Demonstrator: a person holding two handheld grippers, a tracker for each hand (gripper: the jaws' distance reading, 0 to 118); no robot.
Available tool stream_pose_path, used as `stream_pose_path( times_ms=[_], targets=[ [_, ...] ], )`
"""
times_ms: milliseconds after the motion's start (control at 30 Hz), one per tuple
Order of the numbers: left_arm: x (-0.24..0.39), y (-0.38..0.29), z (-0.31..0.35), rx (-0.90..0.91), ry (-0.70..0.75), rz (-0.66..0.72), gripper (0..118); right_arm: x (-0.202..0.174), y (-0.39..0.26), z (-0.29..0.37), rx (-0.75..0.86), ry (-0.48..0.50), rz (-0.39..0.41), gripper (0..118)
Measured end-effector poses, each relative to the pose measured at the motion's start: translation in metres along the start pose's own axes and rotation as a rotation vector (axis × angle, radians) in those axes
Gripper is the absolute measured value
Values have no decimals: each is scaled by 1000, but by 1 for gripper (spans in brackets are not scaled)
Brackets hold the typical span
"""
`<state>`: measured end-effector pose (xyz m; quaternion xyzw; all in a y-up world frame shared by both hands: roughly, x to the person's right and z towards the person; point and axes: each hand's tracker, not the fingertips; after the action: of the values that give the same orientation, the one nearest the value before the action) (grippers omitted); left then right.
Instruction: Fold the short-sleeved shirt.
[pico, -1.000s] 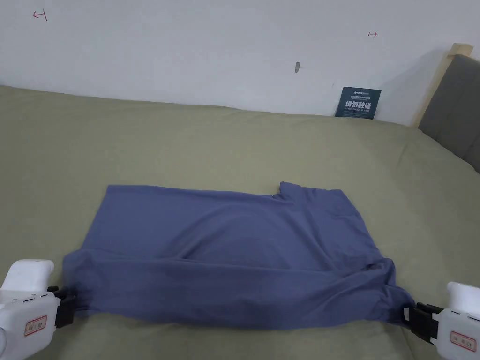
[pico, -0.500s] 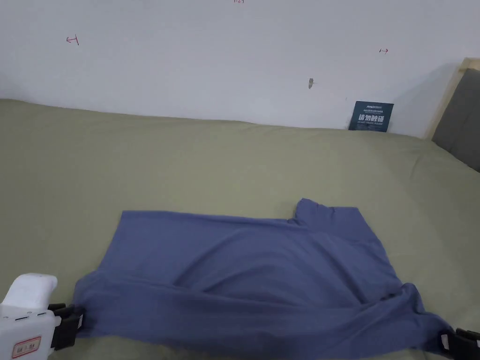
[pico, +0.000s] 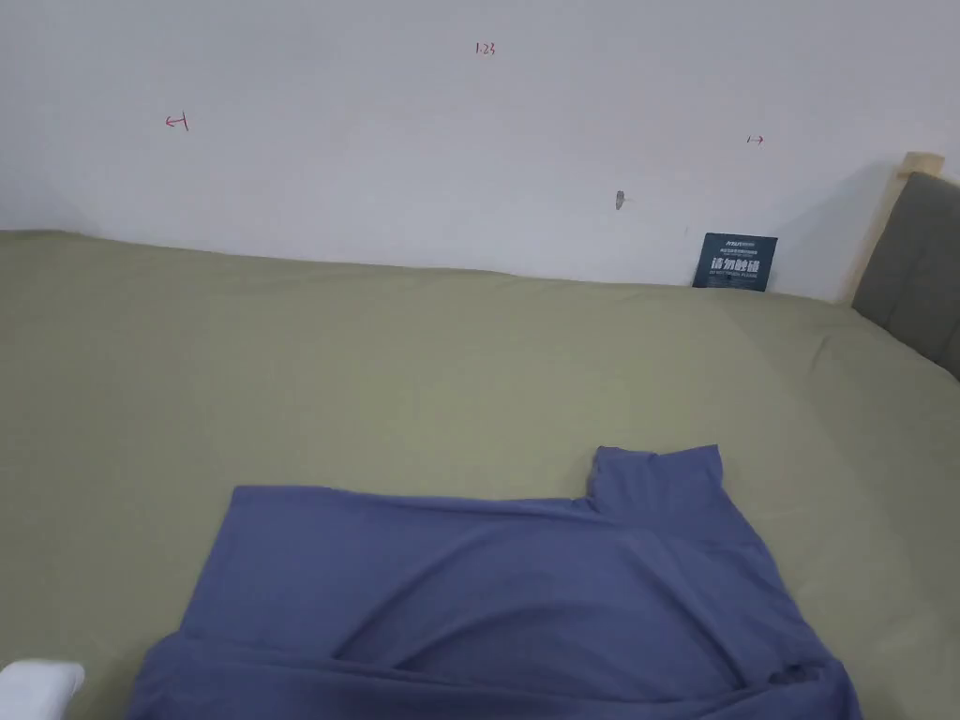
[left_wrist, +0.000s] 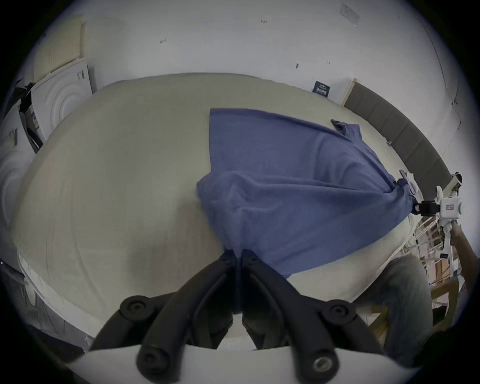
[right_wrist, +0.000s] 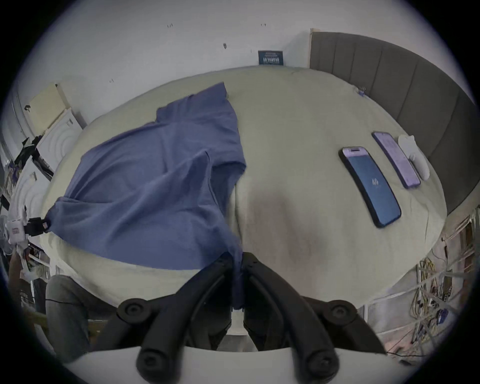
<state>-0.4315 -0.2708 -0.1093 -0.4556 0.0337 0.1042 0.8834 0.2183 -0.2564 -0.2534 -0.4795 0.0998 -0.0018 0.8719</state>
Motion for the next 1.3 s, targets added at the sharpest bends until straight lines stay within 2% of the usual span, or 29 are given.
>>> stream_pose_path(
  times_ms=[133, 167, 200, 233, 267, 300, 367, 400, 467, 567, 600, 633, 667, 733, 767, 800, 833, 1033, 1100, 1300],
  targets=[
    [-7, -14, -6, 37, -39, 68, 5, 11, -3, -15, -33, 15, -23, 8],
    [-8, -16, -7, 46, -55, 96, 15, 13, -2, -16, -54, 41, -33, 9],
    [-9, -17, -6, 38, -60, 135, 46, 14, -1, -16, -66, 49, -41, 20],
    [-10, -17, -2, 23, -47, 168, 73, 14, 2, -11, -65, 43, -38, 42],
    [-12, -16, 3, 26, -60, 193, 82, 17, 4, -8, -67, 50, -25, 66],
    [-14, -15, 11, 52, -88, 212, 81, 17, 6, 0, -54, 58, 1, 69],
    [-8, -4, 33, 102, -68, 193, 81, 12, 16, 21, 42, 9, 73, 69],
    [0, 6, 43, 136, -38, 165, 81, 7, 20, 34, 88, -43, 74, 69],
    [18, 25, 54, 197, -1, 119, 81, -9, 36, 48, 168, -47, 76, 69],
    [51, 52, 57, 290, 2, 110, 81, -58, 55, 66, 289, 24, 71, 69],
    [68, 56, 56, 323, -12, 105, 79, -78, 58, 66, 327, 5, 91, 68],
    [83, 59, 59, 351, 0, 99, 71, -93, 59, 67, 358, -17, 103, 67],
    [99, 60, 59, 367, 21, 92, 51, -108, 58, 62, 378, -42, 117, 67],
    [134, 58, 59, 394, 75, 78, 28, -143, 53, 59, 365, -75, 130, 62],
    [147, 52, 57, 419, 100, 65, 28, -160, 47, 59, 377, -78, 145, 62],
    [163, 43, 57, 459, 126, 60, 0, -173, 37, 55, 411, -63, 172, 25],
    [175, 36, 58, 457, 129, 52, 0, -186, 26, 55, 452, -64, 164, 2],
    [217, -5, 58, 425, 72, 16, 0, -237, -36, 54, 415, 16, 189, 1],
    [221, -11, 53, 395, 80, -17, 0, -241, -44, 44, 350, 31, 221, 1],
    [203, 9, 31, 317, 91, 5, 0, -234, -34, 32, 335, 37, 199, 1]
  ],
)
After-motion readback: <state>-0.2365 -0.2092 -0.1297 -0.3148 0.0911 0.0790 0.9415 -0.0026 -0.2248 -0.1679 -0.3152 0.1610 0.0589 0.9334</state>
